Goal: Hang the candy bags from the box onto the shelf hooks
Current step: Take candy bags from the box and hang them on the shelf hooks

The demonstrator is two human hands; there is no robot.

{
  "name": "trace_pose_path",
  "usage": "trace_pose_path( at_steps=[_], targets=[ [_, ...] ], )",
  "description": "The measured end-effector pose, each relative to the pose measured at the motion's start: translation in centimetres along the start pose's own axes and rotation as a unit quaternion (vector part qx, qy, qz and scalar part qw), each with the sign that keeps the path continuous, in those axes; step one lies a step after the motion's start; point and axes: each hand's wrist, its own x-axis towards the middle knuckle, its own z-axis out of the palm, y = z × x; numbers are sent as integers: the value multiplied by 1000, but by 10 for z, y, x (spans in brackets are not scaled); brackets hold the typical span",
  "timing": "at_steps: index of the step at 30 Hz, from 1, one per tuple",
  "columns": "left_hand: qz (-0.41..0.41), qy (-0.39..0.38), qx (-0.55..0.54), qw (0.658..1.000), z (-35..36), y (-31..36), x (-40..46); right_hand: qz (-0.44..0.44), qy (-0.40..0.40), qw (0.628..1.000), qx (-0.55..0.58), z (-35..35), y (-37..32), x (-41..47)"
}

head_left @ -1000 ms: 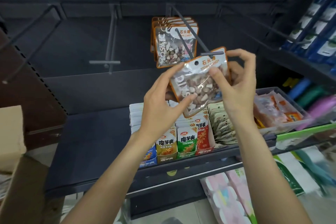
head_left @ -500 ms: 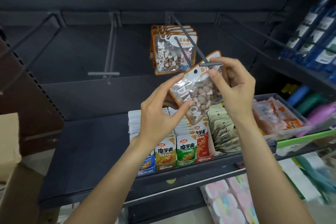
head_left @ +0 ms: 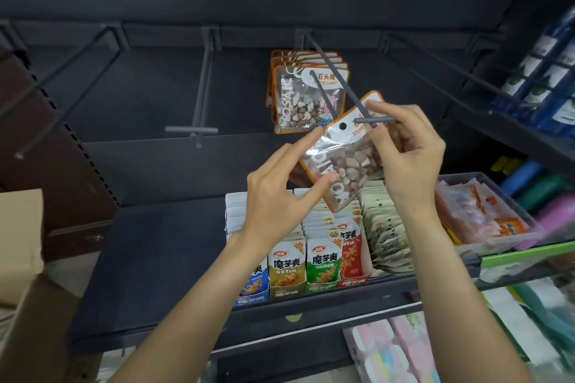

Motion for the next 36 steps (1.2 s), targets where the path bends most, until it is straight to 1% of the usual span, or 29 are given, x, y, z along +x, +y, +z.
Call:
trace_pose_path(
  at_steps=[9,15,23,28,30,33,34,36],
  targets=[
    [14,-7,9,1000,2,-3,-6,1,-11,1000,-1,-7,3,-4],
    [18,1,11,1000,4,-3,-7,1,-1,1000,-11,-8,1,-5],
    [-2,-10,9,1000,1,-7,-10,-4,6,999,-34,-8,-3,-10],
    [-26,-8,13,1000,2,-7,-4,23,16,999,-45,-5,0,-10],
    [-47,-1,29,998,2,-11,2,25,-15,997,-65,-3,3,-7],
    [-70,7,52,996,7,-28,17,21,-108,990,-88,8,15,4],
    [-77,9,53,996,10,-35,23,14,-126,987,-98,13,19,10],
    [-89,14,52,995,18,-52,34,7,-126,987,-101,26,23,22]
  ],
)
